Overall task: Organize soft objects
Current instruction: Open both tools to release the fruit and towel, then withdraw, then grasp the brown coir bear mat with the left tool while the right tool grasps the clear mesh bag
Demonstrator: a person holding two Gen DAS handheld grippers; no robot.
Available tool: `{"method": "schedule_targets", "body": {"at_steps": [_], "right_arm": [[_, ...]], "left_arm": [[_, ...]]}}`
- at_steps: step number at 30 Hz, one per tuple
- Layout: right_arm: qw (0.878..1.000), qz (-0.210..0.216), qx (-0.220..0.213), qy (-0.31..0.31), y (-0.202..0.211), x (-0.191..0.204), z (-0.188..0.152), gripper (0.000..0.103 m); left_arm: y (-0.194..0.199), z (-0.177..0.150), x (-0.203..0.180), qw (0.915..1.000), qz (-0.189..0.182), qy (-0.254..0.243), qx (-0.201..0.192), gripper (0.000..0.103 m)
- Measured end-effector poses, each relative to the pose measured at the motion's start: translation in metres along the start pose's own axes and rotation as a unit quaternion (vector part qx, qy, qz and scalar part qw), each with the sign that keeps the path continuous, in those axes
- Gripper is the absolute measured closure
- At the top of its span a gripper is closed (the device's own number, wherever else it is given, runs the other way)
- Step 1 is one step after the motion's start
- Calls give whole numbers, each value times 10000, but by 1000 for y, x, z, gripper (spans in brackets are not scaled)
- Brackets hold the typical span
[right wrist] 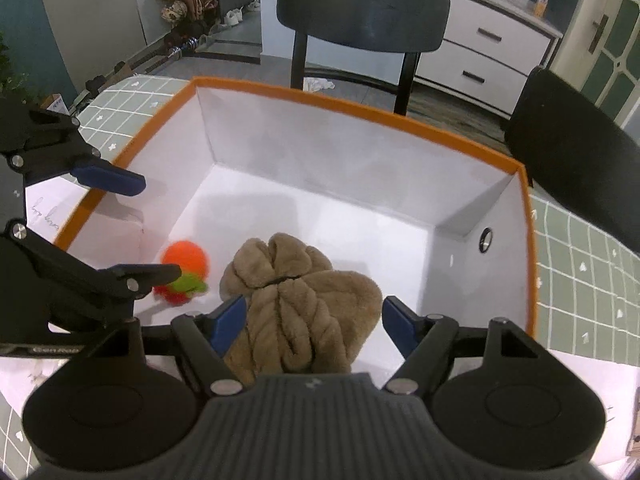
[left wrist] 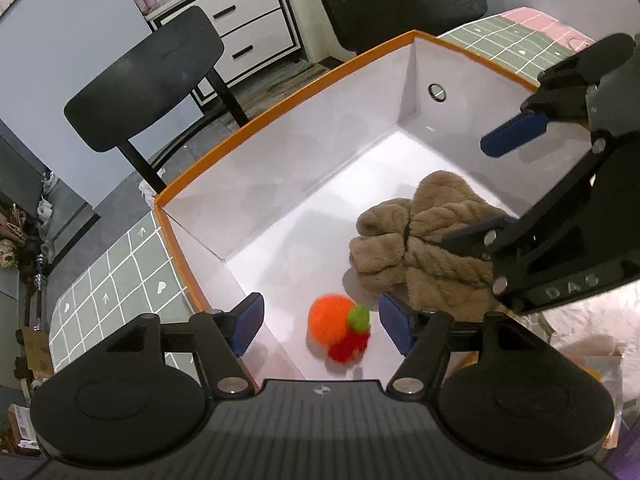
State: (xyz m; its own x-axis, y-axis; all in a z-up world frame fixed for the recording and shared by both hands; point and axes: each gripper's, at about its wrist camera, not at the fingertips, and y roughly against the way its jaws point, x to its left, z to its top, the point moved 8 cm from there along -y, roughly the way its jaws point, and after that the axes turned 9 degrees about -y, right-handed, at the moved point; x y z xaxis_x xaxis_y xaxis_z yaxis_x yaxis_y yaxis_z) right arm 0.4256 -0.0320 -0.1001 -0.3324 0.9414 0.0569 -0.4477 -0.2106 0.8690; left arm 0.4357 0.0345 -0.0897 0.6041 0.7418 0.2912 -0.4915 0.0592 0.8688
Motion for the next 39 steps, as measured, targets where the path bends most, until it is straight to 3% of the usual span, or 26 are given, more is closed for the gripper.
{"method": "schedule_targets", "body": {"at_steps": [9,15,19,23,32,39], "right_arm": [[9993,18,-245,281,50,5,1,30],[9987,72,-293,416,82,10,-21,30],[9972,217,-227,678,100,20,-56,30],[9962,215,-111,831,112,16,-97,30],[9994,145,235,222,123,-44,-202,30],[9995,206,238,-41,145,-65,-277,30]], "left_arm": [[56,-1,-12,9990,43,-113,-419,25],[87,-21,-24,9978,-68,53,-653,24],[109,-45,-43,9966,-189,45,-797,23],[120,-83,-59,9964,-74,69,-846,20],[128,-181,-93,9942,-360,643,-781,21],[147,-235,-141,9931,-444,621,-894,19]]}}
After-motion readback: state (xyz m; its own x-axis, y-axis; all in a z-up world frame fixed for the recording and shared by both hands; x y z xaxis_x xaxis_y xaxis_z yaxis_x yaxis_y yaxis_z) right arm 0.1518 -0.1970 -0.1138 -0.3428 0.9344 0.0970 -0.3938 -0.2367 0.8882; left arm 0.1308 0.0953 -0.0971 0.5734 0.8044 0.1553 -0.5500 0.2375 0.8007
